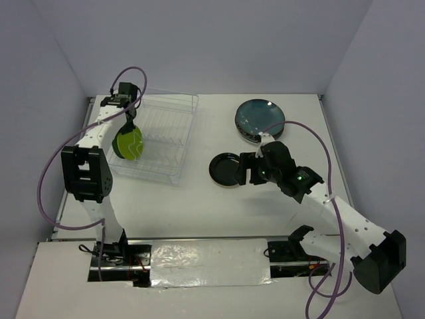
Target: Unload the plates from the dish rack
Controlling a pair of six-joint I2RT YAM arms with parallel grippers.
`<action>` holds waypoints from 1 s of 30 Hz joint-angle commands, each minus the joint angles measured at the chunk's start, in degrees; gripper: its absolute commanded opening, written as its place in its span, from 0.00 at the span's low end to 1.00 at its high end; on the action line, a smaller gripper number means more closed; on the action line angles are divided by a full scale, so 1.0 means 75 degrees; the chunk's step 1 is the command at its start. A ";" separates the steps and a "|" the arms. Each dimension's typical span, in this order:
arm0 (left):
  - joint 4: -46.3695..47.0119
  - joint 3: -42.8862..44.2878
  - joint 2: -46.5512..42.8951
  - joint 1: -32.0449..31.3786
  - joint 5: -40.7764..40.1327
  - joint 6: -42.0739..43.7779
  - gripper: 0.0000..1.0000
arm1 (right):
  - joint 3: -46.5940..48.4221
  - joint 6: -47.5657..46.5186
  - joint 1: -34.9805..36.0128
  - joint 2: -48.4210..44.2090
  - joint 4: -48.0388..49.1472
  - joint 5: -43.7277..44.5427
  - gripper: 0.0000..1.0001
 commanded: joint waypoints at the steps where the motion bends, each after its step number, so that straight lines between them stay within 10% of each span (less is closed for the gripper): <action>1: 0.0125 -0.0154 0.0022 0.0113 0.0324 0.0008 0.34 | 0.0309 -0.0011 0.0163 -0.0181 0.0040 0.0189 0.84; 4: 0.0125 -0.0212 0.0022 0.0172 0.0477 0.0043 0.34 | 0.0380 0.0036 0.0210 -0.0287 -0.0042 0.0260 0.84; 8: -0.0086 -0.0095 -0.0060 0.0172 0.0290 0.0078 0.00 | 0.0392 0.0118 0.0268 -0.0486 -0.0113 0.0306 0.84; 22: -0.1222 0.1802 -0.1500 -0.0226 0.0498 0.0934 0.00 | 0.0532 0.0657 0.0339 -0.0791 0.0052 -0.0010 0.84; 30: 0.0661 -0.0783 -0.4311 -0.0320 0.6315 -0.0023 0.00 | 0.0449 0.0622 0.0350 -0.1073 0.2488 -0.2083 1.00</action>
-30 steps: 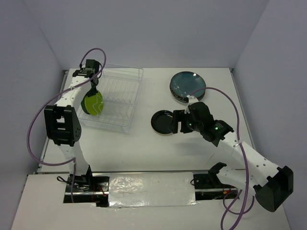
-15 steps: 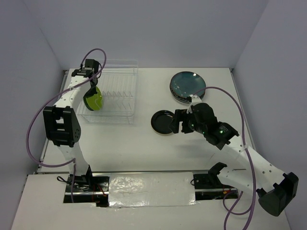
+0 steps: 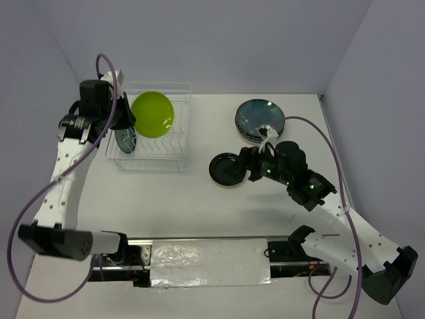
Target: Unload the plates from the dish rack
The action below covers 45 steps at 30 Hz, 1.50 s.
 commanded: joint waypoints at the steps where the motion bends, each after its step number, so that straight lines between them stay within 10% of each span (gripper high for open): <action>1: 0.1219 -0.1234 -0.1310 -0.0116 0.3222 -0.0775 0.00 | 0.0452 0.0027 0.0071 0.0020 0.1600 -0.0811 1.00; 10: 0.3834 -0.3989 -0.2943 -0.0853 0.5473 -0.2335 0.00 | 0.1870 0.0157 0.0094 0.1637 0.2408 -0.0563 0.97; 15: 0.4349 -0.4377 -0.2932 -0.1230 0.5697 -0.2569 0.00 | 0.2083 0.0122 0.0094 0.2529 0.2421 -0.0213 0.80; 18: 0.4585 -0.4658 -0.2874 -0.1288 0.5885 -0.2652 0.00 | 0.1838 0.0157 0.0106 0.2553 0.2689 -0.0246 0.51; 19: 0.4597 -0.4694 -0.2827 -0.1312 0.5851 -0.2640 0.01 | 0.1802 0.0180 0.0094 0.2529 0.2748 -0.0305 0.12; 20: 0.4574 -0.4694 -0.2734 -0.1300 0.5792 -0.2594 0.09 | 0.1755 0.0261 0.0094 0.2471 0.2760 -0.0236 0.00; 21: 0.4458 -0.4683 -0.2687 -0.1300 0.5618 -0.2535 0.24 | 0.1674 0.0285 0.0094 0.2355 0.2737 -0.0131 0.00; 22: 0.3807 -0.4450 -0.2628 -0.1312 0.5221 -0.2454 0.75 | 0.1626 0.0309 0.0094 0.2261 0.2656 0.0079 0.00; 23: 0.3348 -0.4274 -0.2569 -0.1324 0.3930 -0.2174 0.99 | 0.1580 0.0367 0.0048 0.2190 0.2528 0.0371 0.00; 27: 0.1553 -0.3220 -0.2359 -0.1371 0.0407 -0.1587 0.99 | 0.1253 0.1409 -0.1004 0.2247 0.1217 0.1394 0.00; 33: 0.0157 -0.1674 -0.1516 -0.1336 -0.2934 -0.0872 0.99 | 0.0477 0.1178 -0.2599 0.3254 0.2068 -0.0328 0.02; 45: -0.0009 -0.1225 -0.0330 -0.0328 -0.3396 -0.0472 0.99 | 0.0829 0.0251 -0.3023 0.5271 0.1812 -0.1360 0.12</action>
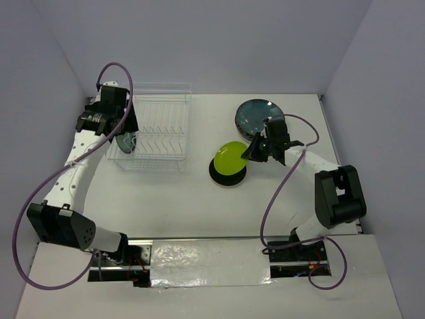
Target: Unload the plates from the dish rack
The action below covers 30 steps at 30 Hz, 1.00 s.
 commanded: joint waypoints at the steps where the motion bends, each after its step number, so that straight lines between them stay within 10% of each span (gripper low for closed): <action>1: 0.0061 -0.0068 -0.0191 0.0197 -0.0284 0.0218 0.99 | 0.0147 -0.0370 -0.0013 -0.0004 0.0177 -0.0401 0.13; 12: -0.0009 0.0083 0.0559 0.0783 -0.0319 0.0148 1.00 | 0.1212 -0.1906 0.1497 0.0289 -0.2973 0.2361 0.88; 30: 0.0377 0.1231 0.2749 0.1100 -0.0378 0.0382 0.90 | 0.1131 -0.1766 0.2377 -0.1924 -0.3527 0.2774 0.90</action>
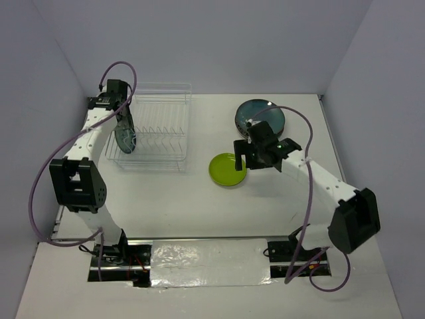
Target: Unload the plates from the dish rack
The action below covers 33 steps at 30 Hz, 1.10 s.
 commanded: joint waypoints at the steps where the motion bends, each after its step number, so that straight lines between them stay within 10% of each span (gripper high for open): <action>1: 0.0244 0.0631 0.0537 0.0059 -0.0176 0.0231 0.88 | -0.0064 0.0056 0.0306 -0.0672 0.0186 -0.0178 0.90; 9: 0.0713 0.0842 0.1347 0.0106 0.0117 0.0559 0.51 | -0.0379 0.0056 0.0822 -0.0883 0.0197 0.0045 0.90; 12: 0.0829 0.0623 0.1233 0.0106 0.0035 0.0652 0.16 | -0.0415 0.0079 0.0880 -0.1000 0.0174 0.0103 0.90; 17: 0.1334 0.0059 0.0845 0.0106 0.0105 0.0968 0.00 | -0.0403 0.0126 0.0939 -0.1339 0.0104 0.0162 0.90; 33: 0.3046 -0.2075 -0.3757 -0.0386 0.0948 0.1745 0.00 | -0.0332 0.0512 0.1197 -0.2205 0.0707 -0.0490 0.92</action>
